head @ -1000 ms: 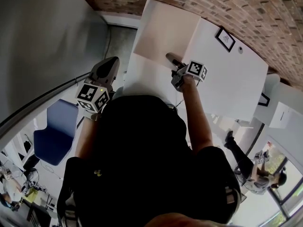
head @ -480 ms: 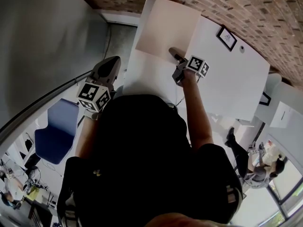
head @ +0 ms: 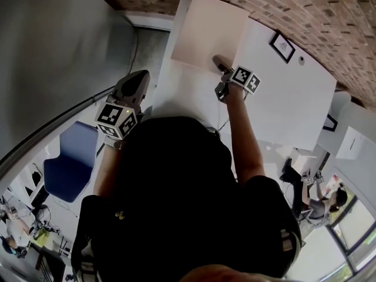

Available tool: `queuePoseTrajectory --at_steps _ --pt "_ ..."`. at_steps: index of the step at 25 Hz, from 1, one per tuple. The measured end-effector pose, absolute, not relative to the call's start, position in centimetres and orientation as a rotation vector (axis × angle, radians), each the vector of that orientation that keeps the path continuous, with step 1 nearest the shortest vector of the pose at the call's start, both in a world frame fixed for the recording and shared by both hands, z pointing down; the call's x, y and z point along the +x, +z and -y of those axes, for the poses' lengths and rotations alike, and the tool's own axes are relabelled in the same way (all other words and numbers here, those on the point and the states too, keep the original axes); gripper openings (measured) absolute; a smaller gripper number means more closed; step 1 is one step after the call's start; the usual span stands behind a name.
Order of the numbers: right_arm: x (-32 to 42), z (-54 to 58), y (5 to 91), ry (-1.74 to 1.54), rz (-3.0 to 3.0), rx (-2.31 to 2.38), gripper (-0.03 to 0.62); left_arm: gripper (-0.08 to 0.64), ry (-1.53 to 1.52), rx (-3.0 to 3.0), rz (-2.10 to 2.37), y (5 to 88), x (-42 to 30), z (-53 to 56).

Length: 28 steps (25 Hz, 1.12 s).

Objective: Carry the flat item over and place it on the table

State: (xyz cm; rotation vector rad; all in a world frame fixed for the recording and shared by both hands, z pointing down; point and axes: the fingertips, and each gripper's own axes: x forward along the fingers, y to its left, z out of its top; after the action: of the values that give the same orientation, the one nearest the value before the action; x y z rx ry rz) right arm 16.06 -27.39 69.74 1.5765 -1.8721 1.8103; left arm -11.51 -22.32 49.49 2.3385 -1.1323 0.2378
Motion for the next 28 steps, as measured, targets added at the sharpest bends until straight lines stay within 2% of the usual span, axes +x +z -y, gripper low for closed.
queuePoseTrajectory --at_steps 11,21,28 --pt "17.8 27.0 70.5 1.651 1.805 1.652 0.434 0.005 0.241 2.342 1.139 49.4 -11.5 22.0" --pt "17.8 25.2 66.9 1.472 1.846 1.671 0.422 0.005 0.223 2.379 1.126 48.5 -11.1 20.8" --pt "17.1 23.0 61.4 1.234 1.967 1.685 0.129 0.005 0.204 2.423 1.095 47.3 -10.0 19.5"
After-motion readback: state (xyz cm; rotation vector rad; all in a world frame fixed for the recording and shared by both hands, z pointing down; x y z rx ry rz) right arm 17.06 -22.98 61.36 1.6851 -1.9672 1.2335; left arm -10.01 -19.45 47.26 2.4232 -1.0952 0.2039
